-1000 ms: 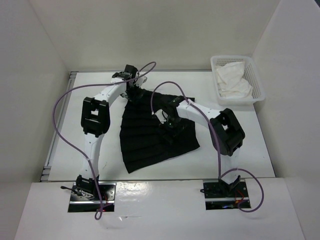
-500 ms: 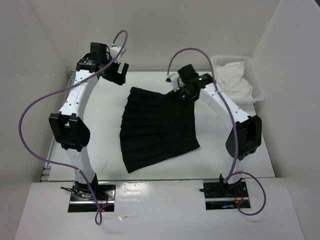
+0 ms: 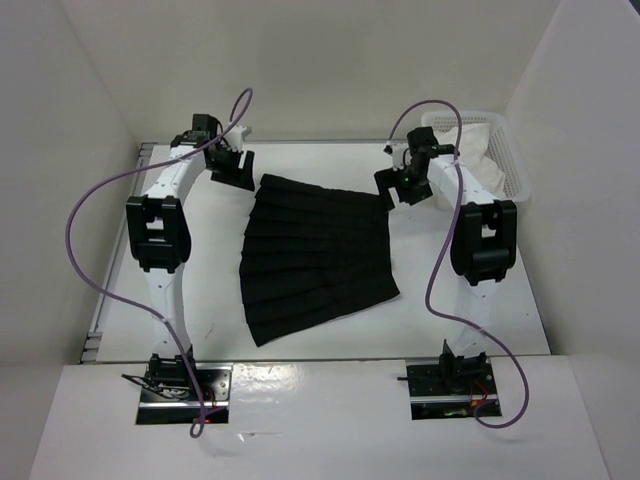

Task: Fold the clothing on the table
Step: Fold the skirt

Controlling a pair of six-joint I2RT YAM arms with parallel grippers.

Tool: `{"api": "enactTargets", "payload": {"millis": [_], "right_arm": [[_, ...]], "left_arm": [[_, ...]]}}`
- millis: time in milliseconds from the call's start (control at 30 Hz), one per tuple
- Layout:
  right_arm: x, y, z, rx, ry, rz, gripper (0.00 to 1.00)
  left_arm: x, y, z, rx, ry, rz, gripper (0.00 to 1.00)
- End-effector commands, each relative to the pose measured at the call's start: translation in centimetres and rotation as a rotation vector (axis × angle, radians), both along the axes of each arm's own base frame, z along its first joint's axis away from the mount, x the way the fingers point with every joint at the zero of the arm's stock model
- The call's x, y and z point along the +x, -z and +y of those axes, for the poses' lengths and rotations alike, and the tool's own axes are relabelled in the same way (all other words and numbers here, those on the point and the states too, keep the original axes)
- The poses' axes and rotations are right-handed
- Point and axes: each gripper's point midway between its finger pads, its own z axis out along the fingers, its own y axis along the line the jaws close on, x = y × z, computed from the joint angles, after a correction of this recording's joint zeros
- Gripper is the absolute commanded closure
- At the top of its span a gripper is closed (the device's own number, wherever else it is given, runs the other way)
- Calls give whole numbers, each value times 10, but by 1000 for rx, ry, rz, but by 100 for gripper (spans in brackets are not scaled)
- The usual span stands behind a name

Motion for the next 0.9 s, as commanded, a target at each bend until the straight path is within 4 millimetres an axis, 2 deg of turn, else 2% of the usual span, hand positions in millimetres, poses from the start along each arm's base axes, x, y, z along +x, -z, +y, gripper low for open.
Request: {"api": "enactTargets", "payload": {"millis": [0,133,200,267,300,333,500,633,700,867], "right_arm": [[28,-23,14,38,-61,-119,2],[33,-10,14,29,-77,-107,4],[39,-10,10,29,-68,-120,4],[42,-6,12,37,-72,-113,4],[46,-11,9,45,-66,-126,4],[46,-4,11,52,-70,-112,4],[47,-3,13,85,-78,-102,4],[46,1,17,109,-90,-90,4],[46,0,17,109,-90,-90,4],[43,8,18,114,-102,-75,4]], "left_arm": [[21,-22,-11,-31,59,-99,23],[28,-19,-12,-29,80,-117,23],[34,-18,-10,-20,74,-127,24],[38,-8,-13,-8,75,-113,26],[41,-4,-15,7,74,-108,26],[44,0,-13,17,67,-108,26],[45,20,-27,49,92,-68,30],[51,16,-38,47,110,-87,30],[51,23,-44,47,119,-73,31],[54,22,-44,47,119,-80,32]]}}
